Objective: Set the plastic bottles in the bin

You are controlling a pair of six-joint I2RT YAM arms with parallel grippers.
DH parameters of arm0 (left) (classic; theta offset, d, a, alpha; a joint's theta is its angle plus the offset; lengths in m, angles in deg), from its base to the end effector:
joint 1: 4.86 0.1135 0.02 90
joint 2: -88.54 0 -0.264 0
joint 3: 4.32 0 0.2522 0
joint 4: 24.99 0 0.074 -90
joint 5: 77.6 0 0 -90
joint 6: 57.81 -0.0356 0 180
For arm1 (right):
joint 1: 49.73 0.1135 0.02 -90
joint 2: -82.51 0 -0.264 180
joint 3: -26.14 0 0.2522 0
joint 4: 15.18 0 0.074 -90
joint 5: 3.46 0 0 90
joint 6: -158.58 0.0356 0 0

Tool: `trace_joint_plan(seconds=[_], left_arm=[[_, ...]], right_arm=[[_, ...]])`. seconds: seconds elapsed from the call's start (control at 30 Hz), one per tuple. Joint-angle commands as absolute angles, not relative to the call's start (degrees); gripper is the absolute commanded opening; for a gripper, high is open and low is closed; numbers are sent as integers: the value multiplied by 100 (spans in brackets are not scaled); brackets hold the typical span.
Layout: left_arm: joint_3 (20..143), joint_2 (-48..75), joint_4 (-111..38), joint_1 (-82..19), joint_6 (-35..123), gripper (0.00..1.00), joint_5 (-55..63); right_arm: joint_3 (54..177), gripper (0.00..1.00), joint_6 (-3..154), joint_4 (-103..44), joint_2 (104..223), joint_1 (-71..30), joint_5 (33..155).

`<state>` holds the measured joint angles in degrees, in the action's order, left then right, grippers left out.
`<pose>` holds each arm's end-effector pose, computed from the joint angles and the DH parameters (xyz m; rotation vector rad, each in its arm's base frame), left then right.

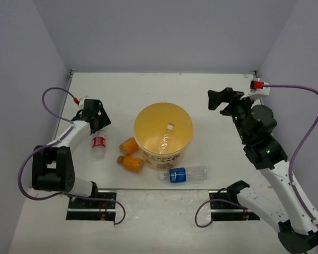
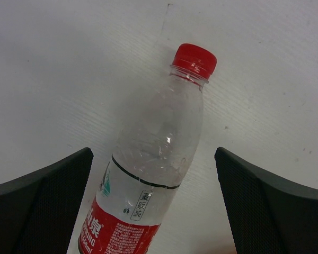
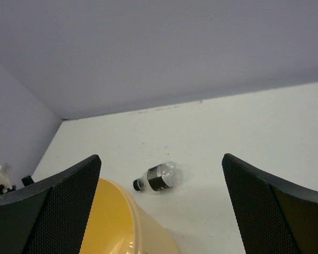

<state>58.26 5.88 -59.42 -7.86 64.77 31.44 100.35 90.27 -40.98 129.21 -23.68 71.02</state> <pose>0.2859 -0.0034 0.2011 -0.7530 2.3368 0.1518 0.1577 0.0665 0.4254 0.1579 1.5514 0.4514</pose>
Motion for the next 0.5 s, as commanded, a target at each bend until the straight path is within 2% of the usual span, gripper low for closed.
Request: trace_joint_plan(seconds=[0.0,0.2,0.47], left_arm=[[5821,411,-5808,-750,6647,100,3500],[5895,5,-5817,-741,6693,96,3595],[5901,-207,-5721,-741,6726,76,3464]], right_arm=[[9421,99,10088,-4678,12970,-2945,7062],[8675,99,10580,-4819,13248,-3567,7257],[8235,99,10593,-4819,13656,-3856,7266]])
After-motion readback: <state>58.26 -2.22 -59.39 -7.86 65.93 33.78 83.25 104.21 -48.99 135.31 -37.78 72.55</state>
